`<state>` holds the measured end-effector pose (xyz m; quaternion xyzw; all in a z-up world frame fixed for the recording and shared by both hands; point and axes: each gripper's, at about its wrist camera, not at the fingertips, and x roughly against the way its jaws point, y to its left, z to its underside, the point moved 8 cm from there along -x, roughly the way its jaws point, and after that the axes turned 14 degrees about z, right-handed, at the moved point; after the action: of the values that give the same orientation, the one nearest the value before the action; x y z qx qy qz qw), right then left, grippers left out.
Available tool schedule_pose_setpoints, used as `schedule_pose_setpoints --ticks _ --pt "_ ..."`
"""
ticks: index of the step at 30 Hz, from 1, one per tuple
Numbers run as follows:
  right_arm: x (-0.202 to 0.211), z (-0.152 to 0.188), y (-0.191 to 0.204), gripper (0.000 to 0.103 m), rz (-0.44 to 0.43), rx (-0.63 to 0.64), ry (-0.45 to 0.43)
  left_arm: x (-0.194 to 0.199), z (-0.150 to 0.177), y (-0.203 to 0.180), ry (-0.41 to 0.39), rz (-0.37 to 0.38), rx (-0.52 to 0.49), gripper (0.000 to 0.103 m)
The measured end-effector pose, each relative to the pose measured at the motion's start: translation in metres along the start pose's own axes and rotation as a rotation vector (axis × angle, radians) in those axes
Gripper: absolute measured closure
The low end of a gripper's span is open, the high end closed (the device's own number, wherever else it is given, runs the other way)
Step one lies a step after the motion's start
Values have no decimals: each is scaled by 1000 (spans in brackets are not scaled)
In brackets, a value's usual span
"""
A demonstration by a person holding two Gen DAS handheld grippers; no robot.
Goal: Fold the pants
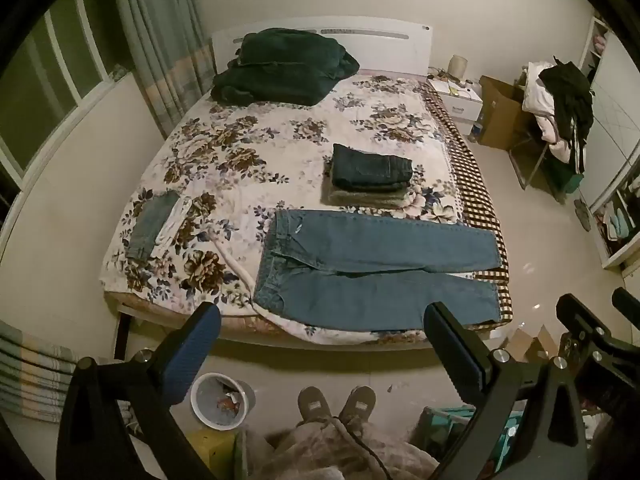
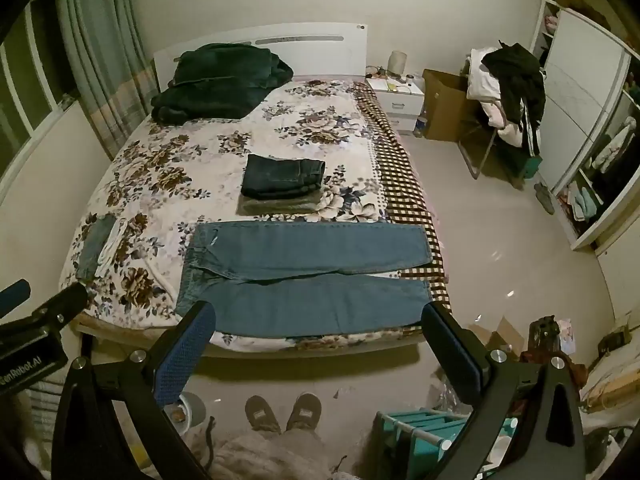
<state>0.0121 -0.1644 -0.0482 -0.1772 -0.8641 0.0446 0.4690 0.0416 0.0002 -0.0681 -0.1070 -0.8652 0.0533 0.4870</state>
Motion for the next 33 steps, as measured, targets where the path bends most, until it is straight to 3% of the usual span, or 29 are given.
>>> schedule_pose_setpoints --ticks 33 --pt "16 15 -3 0 -20 12 8 17 -5 -11 -6 -5 -12 0"
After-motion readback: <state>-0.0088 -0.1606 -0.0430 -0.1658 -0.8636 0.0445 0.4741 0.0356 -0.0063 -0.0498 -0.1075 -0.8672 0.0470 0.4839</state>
